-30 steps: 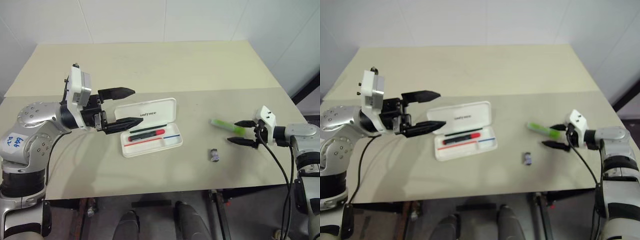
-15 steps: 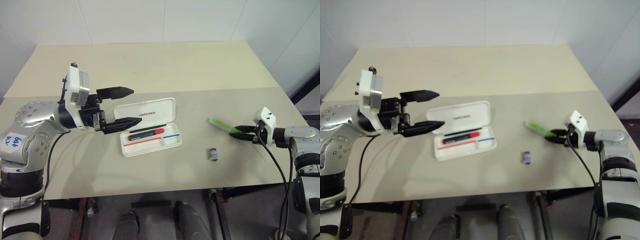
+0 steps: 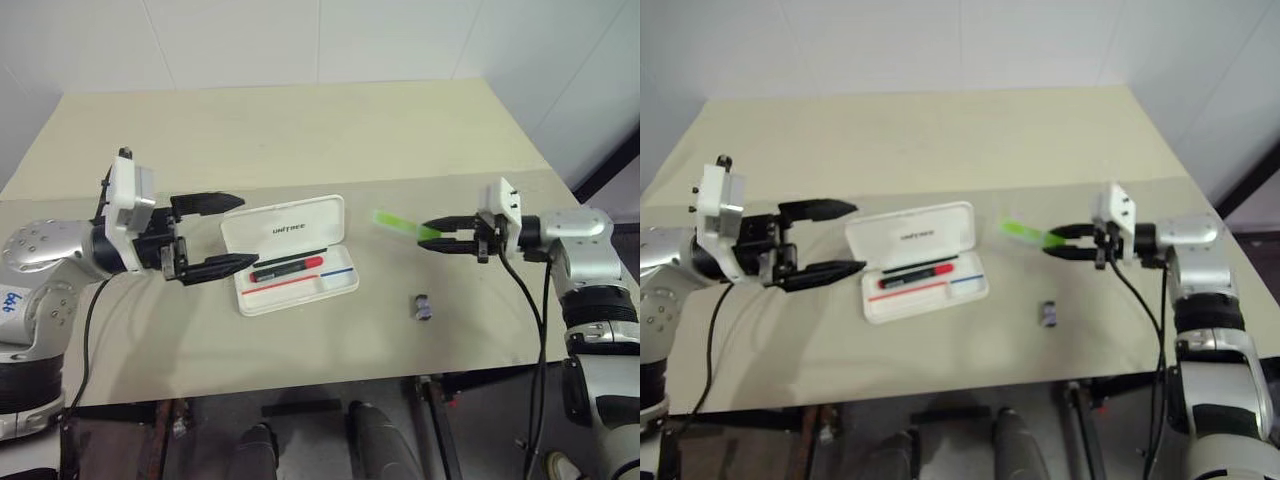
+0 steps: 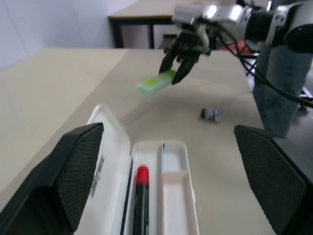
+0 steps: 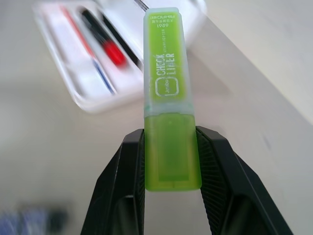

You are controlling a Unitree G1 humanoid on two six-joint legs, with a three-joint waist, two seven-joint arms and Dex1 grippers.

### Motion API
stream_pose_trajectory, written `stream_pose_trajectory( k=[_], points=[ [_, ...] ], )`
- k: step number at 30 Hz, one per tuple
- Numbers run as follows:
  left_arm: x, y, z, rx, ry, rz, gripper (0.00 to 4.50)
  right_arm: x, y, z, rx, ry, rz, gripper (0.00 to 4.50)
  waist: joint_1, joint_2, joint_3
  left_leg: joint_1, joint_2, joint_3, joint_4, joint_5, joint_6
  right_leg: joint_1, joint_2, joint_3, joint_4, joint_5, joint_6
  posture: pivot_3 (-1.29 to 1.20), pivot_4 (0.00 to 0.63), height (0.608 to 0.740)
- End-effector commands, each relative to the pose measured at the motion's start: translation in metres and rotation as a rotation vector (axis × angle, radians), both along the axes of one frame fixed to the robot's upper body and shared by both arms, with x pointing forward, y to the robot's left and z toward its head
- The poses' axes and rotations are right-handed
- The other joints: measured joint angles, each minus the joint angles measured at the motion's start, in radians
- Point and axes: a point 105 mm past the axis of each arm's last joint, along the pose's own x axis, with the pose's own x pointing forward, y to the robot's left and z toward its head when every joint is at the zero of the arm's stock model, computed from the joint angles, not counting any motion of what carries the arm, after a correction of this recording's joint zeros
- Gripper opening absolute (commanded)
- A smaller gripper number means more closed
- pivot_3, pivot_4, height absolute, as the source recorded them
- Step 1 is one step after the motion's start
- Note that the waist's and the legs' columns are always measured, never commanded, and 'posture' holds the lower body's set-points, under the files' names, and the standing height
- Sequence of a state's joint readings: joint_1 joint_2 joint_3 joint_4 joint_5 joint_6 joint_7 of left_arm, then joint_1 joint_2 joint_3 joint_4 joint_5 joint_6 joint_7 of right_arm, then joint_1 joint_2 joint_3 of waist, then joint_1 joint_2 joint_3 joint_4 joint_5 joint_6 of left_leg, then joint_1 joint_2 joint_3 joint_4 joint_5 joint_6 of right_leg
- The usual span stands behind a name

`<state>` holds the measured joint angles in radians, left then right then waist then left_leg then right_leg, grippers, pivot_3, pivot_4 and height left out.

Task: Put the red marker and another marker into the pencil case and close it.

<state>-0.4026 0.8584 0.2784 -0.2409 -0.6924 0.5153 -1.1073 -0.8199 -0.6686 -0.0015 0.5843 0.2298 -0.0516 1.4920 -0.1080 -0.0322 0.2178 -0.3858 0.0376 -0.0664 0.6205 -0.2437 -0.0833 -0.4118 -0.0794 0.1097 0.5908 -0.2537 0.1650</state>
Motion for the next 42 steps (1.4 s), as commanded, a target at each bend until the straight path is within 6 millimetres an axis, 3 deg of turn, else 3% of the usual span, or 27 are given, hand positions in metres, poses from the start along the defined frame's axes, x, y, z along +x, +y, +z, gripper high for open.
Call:
stream_pose_trajectory(
  k=[1,4,9,12,20,29,42],
  points=[
    [-0.01,0.015,-0.004,0.046,-0.022,0.027,4.5,-0.025,0.052,0.009,0.02,-0.003,0.218,1.11,-0.002,0.0,0.0,0.0,0.0,0.0,0.0,0.0,0.0,0.0,0.0,0.0,0.0,0.0,0.0,0.0,0.15,0.74],
    [-0.011,0.023,-0.015,0.058,0.0,0.058,4.5,-0.037,0.077,0.003,0.017,0.027,0.291,1.11,0.002,0.0,0.0,0.0,0.0,0.0,-0.001,0.0,0.0,-0.001,0.0,0.0,0.001,-0.001,-0.001,0.0,0.15,0.74],
    [-0.015,0.031,-0.031,0.089,0.031,0.085,4.5,-0.047,0.1,-0.008,0.0,0.051,0.358,1.11,0.028,0.0,0.0,-0.002,0.0,0.0,-0.001,-0.001,0.0,-0.002,0.0,0.0,0.0,-0.003,-0.005,0.0,0.15,0.74],
    [-0.015,0.041,-0.039,0.092,0.038,0.133,4.5,-0.049,0.116,-0.025,-0.078,0.06,0.414,1.11,0.026,0.0,0.0,-0.001,0.0,0.0,-0.001,-0.001,0.0,-0.002,0.0,-0.001,0.0,-0.006,-0.01,0.0,0.15,0.74],
    [-0.014,0.047,-0.047,0.108,0.047,0.157,4.5,-0.028,0.143,-0.034,-0.158,0.033,0.403,1.11,0.02,-0.001,0.0,0.0,0.0,0.0,-0.001,-0.001,0.0,-0.002,0.0,-0.001,0.002,-0.007,-0.013,0.0,0.15,0.74],
    [-0.014,0.045,-0.048,0.11,0.049,0.154,4.5,-0.018,0.156,-0.033,-0.199,0.017,0.427,1.11,0.022,-0.001,0.0,0.0,0.001,0.0,-0.003,-0.001,0.0,-0.003,0.0,-0.002,0.002,-0.003,-0.005,0.0,0.15,0.74],
    [-0.013,0.04,-0.048,0.088,0.041,0.156,4.5,-0.015,0.172,-0.047,-0.249,0.031,0.472,1.11,0.018,-0.001,0.0,0.0,0.001,0.0,-0.005,-0.001,0.0,-0.004,0.0,-0.002,0.002,-0.003,-0.005,0.0,0.15,0.74]
  ],
)
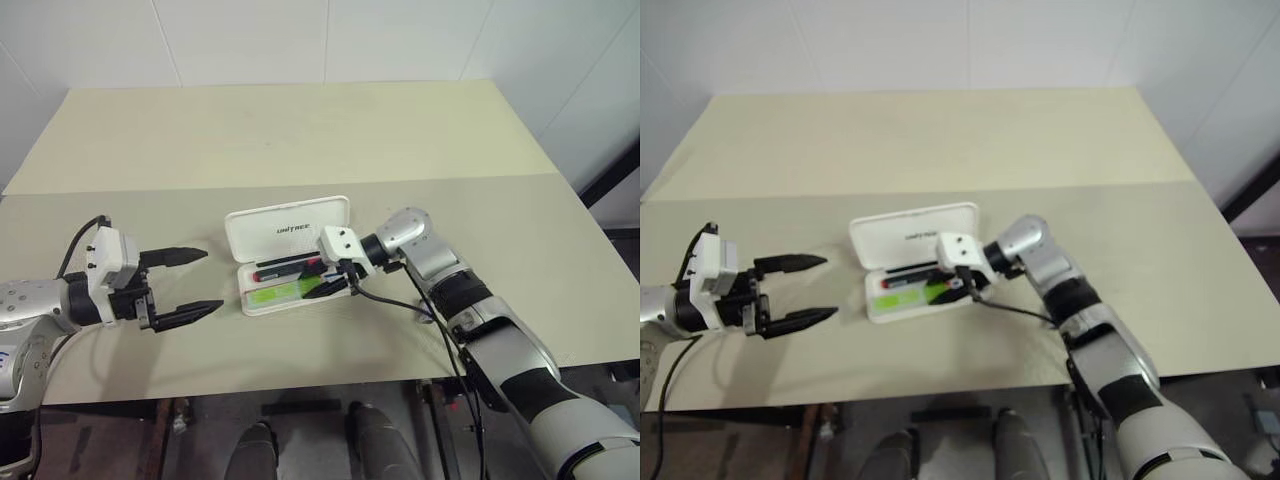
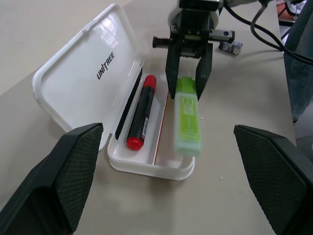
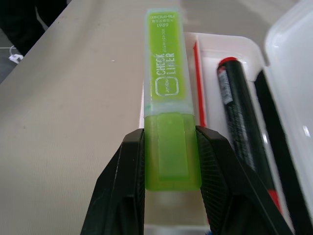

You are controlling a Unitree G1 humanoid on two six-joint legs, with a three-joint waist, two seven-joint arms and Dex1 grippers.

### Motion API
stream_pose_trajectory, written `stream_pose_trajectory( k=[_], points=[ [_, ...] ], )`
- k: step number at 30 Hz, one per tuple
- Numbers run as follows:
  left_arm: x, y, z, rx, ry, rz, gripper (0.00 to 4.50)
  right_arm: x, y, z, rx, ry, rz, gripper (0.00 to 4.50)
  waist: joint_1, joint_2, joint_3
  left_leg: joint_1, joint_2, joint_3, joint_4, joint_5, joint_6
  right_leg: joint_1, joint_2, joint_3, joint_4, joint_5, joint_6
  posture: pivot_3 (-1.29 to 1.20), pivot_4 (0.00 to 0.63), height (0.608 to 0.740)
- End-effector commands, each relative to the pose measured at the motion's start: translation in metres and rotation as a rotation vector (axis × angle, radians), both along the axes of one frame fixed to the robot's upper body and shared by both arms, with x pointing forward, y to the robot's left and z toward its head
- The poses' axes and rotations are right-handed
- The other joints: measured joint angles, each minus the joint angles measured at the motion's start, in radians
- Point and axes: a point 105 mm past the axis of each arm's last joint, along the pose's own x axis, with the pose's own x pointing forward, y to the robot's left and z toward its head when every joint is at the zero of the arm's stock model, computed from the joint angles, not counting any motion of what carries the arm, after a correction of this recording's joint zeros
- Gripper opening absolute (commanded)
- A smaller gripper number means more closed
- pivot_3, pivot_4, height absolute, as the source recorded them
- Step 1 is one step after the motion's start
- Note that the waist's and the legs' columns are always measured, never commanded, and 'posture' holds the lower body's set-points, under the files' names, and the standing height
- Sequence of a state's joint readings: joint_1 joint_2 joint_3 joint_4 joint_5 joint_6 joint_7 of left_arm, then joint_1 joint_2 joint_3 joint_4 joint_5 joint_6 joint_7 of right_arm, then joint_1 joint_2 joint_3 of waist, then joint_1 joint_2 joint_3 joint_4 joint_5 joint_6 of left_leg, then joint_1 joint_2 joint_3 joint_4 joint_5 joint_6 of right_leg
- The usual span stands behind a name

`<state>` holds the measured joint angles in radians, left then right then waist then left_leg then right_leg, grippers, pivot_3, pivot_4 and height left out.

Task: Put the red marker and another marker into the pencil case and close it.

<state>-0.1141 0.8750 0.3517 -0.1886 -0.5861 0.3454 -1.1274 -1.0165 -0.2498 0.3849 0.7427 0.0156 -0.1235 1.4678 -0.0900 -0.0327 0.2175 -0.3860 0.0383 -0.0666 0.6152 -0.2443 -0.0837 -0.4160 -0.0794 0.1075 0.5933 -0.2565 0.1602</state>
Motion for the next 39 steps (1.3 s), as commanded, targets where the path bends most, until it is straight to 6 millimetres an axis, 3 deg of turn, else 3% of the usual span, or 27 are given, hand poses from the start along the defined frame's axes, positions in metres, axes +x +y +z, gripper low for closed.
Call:
stream_pose_trajectory(
  k=[1,18,28,32,36,39],
  points=[
    [-0.002,-0.004,0.009,0.004,-0.049,-0.015,4.5,0.002,0.006,0.008,0.009,-0.04,0.027,1.11,0.0,0.0,0.0,0.0,0.0,0.0,0.0,0.0,0.0,0.0,0.0,0.0,0.0,0.0,0.0,0.0,0.15,0.74],
    [-0.001,-0.007,0.011,-0.002,-0.062,-0.008,4.5,0.012,-0.001,0.003,-0.027,-0.031,-0.017,1.11,-0.009,0.0,0.0,0.001,0.0,0.0,0.0,0.0,0.0,0.0,0.0,0.0,0.001,0.0,0.0,0.0,0.15,0.74],
    [0.004,-0.009,0.012,-0.005,-0.073,-0.014,4.5,0.016,0.004,0.018,0.018,-0.069,-0.023,4.47,-0.01,0.0,0.0,0.0,0.0,0.0,-0.001,0.0,0.0,0.0,0.0,0.0,0.001,0.0,0.0,0.0,0.15,0.74],
    [0.006,-0.01,0.012,-0.006,-0.074,-0.018,4.5,0.015,0.009,0.031,0.066,-0.061,-0.018,4.47,-0.015,0.0,0.0,0.0,0.0,0.0,-0.002,0.0,0.0,0.0,0.0,0.0,0.0,0.0,0.0,0.0,0.15,0.74],
    [0.01,-0.014,0.011,-0.013,-0.071,-0.038,4.5,0.007,0.014,0.065,0.196,-0.021,0.012,4.47,-0.019,0.0,0.0,0.0,0.0,0.0,-0.002,0.0,0.0,0.0,0.0,0.0,0.001,0.0,0.0,0.0,0.15,0.74],
    [0.012,-0.016,0.01,-0.014,-0.072,-0.046,4.5,0.004,0.012,0.073,0.23,-0.008,0.015,4.47,-0.021,0.0,0.0,0.0,0.0,-0.001,-0.002,0.0,-0.001,-0.001,0.0,0.0,0.003,0.0,0.0,0.0,0.15,0.74]
  ],
)
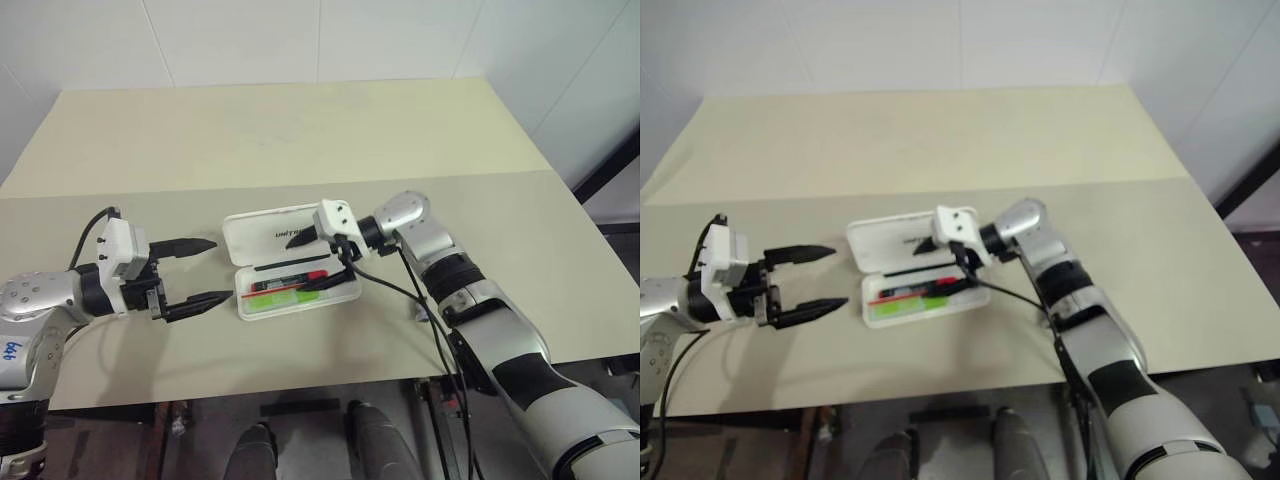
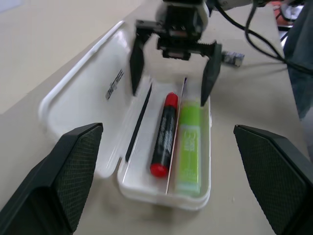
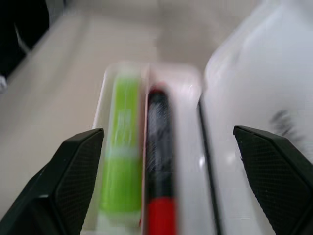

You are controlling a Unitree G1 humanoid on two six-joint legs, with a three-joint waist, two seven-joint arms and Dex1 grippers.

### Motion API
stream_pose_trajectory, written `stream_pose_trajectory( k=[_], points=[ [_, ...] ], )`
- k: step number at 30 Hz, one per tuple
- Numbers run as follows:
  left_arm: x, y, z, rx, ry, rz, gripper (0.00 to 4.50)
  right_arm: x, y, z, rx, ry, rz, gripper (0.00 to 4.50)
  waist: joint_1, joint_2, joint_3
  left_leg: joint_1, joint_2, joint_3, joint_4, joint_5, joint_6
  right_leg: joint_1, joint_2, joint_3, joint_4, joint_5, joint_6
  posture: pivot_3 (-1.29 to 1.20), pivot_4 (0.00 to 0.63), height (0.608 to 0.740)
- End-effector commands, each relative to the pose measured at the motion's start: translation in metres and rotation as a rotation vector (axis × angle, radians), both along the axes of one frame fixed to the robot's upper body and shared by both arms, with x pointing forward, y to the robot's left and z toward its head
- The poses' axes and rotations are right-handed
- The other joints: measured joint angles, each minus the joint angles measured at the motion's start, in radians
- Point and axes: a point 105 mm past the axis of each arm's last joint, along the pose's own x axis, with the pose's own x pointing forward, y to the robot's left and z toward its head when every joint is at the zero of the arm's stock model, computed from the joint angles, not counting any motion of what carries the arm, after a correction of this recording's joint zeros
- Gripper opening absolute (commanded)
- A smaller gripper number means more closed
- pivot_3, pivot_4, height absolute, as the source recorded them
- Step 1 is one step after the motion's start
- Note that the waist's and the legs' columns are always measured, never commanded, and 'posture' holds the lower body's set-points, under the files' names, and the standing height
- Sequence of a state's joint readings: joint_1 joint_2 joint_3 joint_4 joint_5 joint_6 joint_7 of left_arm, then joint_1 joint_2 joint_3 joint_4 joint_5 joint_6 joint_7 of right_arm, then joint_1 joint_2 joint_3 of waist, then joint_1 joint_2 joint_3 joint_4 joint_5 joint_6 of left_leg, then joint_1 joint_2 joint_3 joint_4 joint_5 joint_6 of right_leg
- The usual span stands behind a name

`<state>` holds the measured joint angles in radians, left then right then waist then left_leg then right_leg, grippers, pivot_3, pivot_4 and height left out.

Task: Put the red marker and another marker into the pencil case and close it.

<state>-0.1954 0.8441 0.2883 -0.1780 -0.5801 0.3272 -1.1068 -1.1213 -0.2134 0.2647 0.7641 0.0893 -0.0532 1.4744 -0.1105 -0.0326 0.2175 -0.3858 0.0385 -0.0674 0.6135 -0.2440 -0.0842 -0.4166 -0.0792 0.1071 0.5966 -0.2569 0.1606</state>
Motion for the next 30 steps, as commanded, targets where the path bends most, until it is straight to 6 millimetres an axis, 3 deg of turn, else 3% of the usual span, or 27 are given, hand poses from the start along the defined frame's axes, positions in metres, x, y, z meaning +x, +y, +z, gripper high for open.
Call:
stream_pose_trajectory(
  k=[1,4,8,13,16,19,21,23,27,30],
  points=[
    [0.002,0.0,0.004,0.007,-0.028,-0.005,4.5,-0.006,0.001,0.022,0.067,-0.013,0.031,4.47,0.0,0.0,0.0,0.0,0.0,0.0,0.0,0.0,0.0,0.0,0.0,0.0,0.0,0.0,0.0,0.0,0.15,0.74],
    [0.003,0.0,0.004,0.008,-0.029,-0.007,4.5,-0.007,0.0,0.023,0.07,-0.008,0.026,4.47,0.0,0.0,0.0,0.0,0.0,0.0,0.0,0.0,0.0,0.0,0.0,0.0,-0.001,0.0,0.0,0.0,0.15,0.74],
    [0.003,-0.012,0.004,-0.01,-0.024,-0.057,4.5,-0.033,-0.047,0.035,0.161,0.015,-0.062,4.47,0.034,0.0,0.0,-0.002,0.0,-0.003,0.0,0.0,0.0,0.0,0.0,-0.002,0.001,-0.002,0.001,0.0,0.15,0.74],
    [0.002,-0.02,0.003,-0.02,-0.019,-0.089,4.5,-0.053,-0.088,0.02,0.119,0.082,-0.21,4.47,0.049,0.0,0.0,-0.004,0.0,-0.003,0.0,-0.002,-0.001,-0.001,0.0,-0.002,-0.004,-0.003,0.0,0.0,0.15,0.74],
    [0.003,-0.028,0.002,-0.032,-0.014,-0.123,4.5,-0.063,-0.132,0.005,0.086,0.14,-0.385,4.47,0.056,0.0,0.0,-0.002,0.0,-0.002,0.0,-0.002,-0.001,-0.001,0.0,-0.002,-0.004,-0.004,-0.001,0.0,0.15,0.74],
    [0.003,-0.031,0.002,-0.036,-0.012,-0.137,4.5,-0.067,-0.147,0.002,0.072,0.154,-0.456,4.47,0.055,0.0,0.0,-0.003,0.0,-0.001,0.002,-0.002,-0.001,0.0,0.0,-0.001,-0.005,-0.007,-0.006,0.0,0.15,0.74],
    [0.004,-0.035,0.002,-0.042,-0.014,-0.153,4.5,-0.066,-0.173,-0.004,0.048,0.152,-0.565,4.47,0.054,0.0,0.0,-0.002,0.0,0.001,0.003,-0.002,-0.001,0.0,0.0,0.0,-0.006,-0.008,-0.009,0.0,0.15,0.74],
    [0.004,-0.037,0.003,-0.044,-0.014,-0.16,4.5,-0.067,-0.184,-0.006,0.037,0.149,-0.61,4.47,0.055,0.0,0.0,-0.001,0.0,0.001,0.003,-0.001,0.0,0.0,0.0,0.0,-0.005,-0.009,-0.009,0.0,0.15,0.74],
    [0.004,-0.046,0.005,-0.051,-0.015,-0.205,4.5,-0.07,-0.239,-0.023,-0.015,0.139,-0.855,4.47,0.06,-0.001,0.0,-0.001,0.0,0.002,0.006,-0.001,0.0,0.002,0.0,0.001,-0.007,-0.009,-0.011,0.0,0.15,0.74],
    [0.003,-0.048,0.007,-0.051,-0.016,-0.212,4.5,-0.067,-0.251,-0.025,0.001,0.134,-1.009,4.47,0.058,-0.001,0.0,-0.002,-0.001,0.002,0.008,-0.001,0.001,0.004,0.0,0.003,-0.009,-0.009,-0.011,0.0,0.15,0.74]
  ],
)
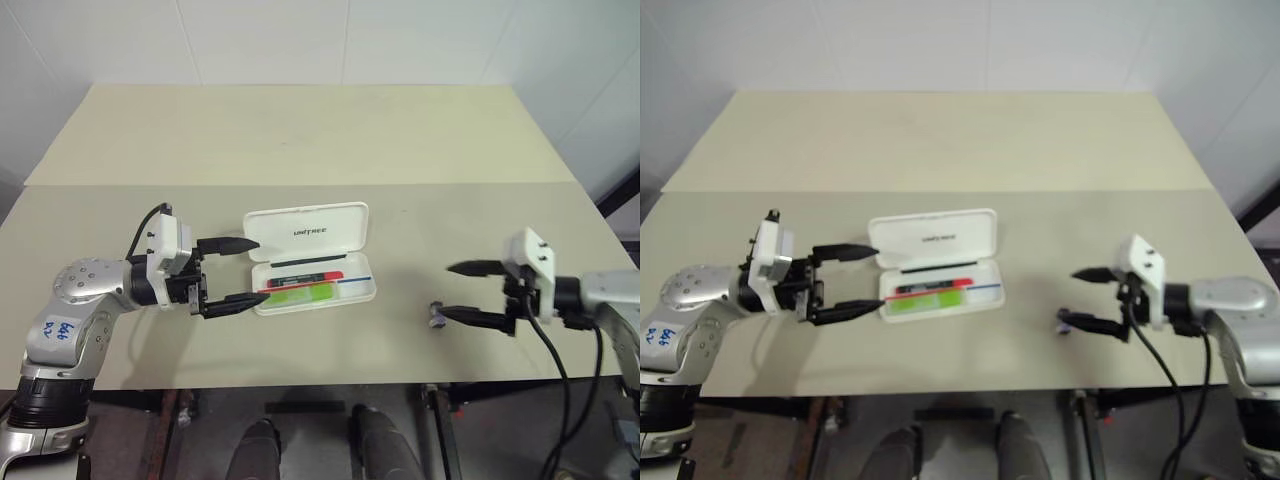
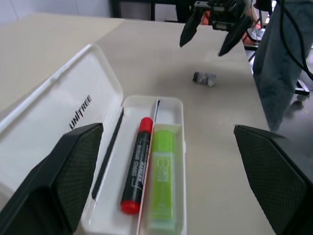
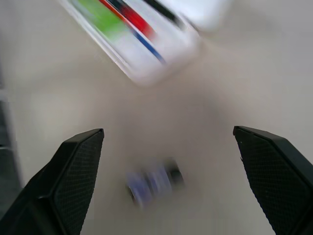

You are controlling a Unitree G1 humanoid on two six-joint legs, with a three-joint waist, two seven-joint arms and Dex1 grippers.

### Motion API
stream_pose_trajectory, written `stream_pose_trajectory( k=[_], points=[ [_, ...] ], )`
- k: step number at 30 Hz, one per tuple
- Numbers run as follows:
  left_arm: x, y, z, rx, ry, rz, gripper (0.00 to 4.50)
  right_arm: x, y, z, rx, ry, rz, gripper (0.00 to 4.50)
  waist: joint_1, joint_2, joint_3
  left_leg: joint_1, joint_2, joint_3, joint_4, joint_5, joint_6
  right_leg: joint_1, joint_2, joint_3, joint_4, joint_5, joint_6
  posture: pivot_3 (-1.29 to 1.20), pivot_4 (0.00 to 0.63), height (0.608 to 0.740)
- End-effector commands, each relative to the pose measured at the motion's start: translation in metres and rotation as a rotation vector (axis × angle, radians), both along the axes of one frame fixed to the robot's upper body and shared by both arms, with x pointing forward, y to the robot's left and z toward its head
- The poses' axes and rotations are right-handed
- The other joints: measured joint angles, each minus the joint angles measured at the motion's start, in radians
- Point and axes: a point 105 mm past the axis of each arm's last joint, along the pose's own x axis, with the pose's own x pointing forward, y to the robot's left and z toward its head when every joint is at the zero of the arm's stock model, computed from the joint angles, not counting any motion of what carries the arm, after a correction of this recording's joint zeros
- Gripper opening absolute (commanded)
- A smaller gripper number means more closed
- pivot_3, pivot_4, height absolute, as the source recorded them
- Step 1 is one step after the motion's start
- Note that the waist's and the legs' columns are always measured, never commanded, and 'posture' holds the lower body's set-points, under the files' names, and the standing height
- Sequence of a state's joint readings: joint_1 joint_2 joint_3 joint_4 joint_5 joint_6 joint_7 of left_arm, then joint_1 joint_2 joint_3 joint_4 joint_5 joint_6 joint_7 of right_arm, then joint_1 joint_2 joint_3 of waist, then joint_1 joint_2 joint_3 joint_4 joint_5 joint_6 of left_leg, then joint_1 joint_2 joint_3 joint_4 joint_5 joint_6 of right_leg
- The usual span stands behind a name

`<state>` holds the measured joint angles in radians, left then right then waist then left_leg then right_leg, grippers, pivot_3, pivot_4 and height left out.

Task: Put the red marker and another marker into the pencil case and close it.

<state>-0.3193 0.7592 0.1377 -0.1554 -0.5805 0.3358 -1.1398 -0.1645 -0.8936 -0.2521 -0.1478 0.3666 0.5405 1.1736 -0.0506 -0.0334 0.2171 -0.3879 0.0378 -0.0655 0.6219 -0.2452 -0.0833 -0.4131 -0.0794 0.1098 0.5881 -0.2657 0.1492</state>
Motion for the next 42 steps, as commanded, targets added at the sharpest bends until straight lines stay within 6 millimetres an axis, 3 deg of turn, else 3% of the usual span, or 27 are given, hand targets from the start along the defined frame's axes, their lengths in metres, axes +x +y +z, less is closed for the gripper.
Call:
stream_pose_trajectory(
  k=[1,3,7,15,23,27,34,42],
  points=[
    [-0.004,-0.007,0.012,-0.006,-0.042,-0.039,4.5,0.005,-0.012,0.016,-0.01,-0.081,-0.147,4.47,-0.005,0.0,0.0,0.0,0.0,0.0,0.001,0.0,0.0,0.0,0.0,0.0,0.0,0.0,0.0,0.0,0.15,0.74],
    [-0.004,-0.007,0.013,-0.007,-0.041,-0.039,4.5,0.007,-0.013,0.016,-0.002,-0.089,-0.205,4.47,-0.01,0.0,0.0,0.001,0.0,0.001,0.002,0.0,0.0,0.0,0.0,0.001,0.0,0.001,-0.001,0.0,0.15,0.74],
    [-0.009,-0.01,0.004,-0.018,-0.003,-0.043,4.5,0.007,0.003,0.02,0.144,-0.135,-0.462,4.47,-0.009,-0.001,-0.001,0.001,0.001,0.0,0.001,0.001,0.001,0.0,0.001,0.0,0.001,0.003,-0.002,0.0,0.15,0.74],
    [-0.007,-0.012,-0.002,-0.031,0.02,-0.05,4.5,-0.021,0.043,0.005,0.281,-0.017,-0.556,4.47,0.004,-0.002,-0.001,-0.001,0.001,0.0,0.001,0.001,0.001,0.0,0.001,0.001,-0.003,0.003,-0.002,0.0,0.15,0.74],
    [0.0,-0.012,-0.001,-0.028,0.022,-0.076,4.5,-0.037,0.048,-0.023,0.281,0.048,-0.705,4.47,0.002,-0.002,-0.001,-0.001,0.001,0.0,-0.002,0.0,0.001,0.0,0.001,0.0,-0.005,0.003,-0.003,0.0,0.15,0.74],
    [0.001,-0.014,0.0,-0.023,0.021,-0.09,4.5,-0.036,0.043,-0.029,0.274,0.033,-0.76,4.47,-0.004,-0.002,-0.001,-0.001,0.001,0.001,-0.002,0.0,0.001,0.0,0.0,0.0,-0.006,0.003,-0.003,0.0,0.15,0.74],
    [0.005,-0.014,0.005,-0.016,0.009,-0.098,4.5,-0.035,0.057,-0.041,0.309,0.053,-0.777,4.47,-0.005,-0.002,-0.001,0.0,0.001,0.001,-0.006,0.0,0.001,0.0,0.0,0.0,-0.009,0.003,-0.003,0.0,0.15,0.74],
    [0.004,-0.012,0.007,-0.012,0.0,-0.085,4.5,-0.029,0.056,-0.052,0.288,0.049,-0.804,4.47,-0.004,-0.002,-0.001,-0.001,0.002,0.001,-0.01,0.0,0.001,-0.001,0.0,-0.001,-0.012,0.003,-0.003,0.0,0.15,0.74]
  ],
)
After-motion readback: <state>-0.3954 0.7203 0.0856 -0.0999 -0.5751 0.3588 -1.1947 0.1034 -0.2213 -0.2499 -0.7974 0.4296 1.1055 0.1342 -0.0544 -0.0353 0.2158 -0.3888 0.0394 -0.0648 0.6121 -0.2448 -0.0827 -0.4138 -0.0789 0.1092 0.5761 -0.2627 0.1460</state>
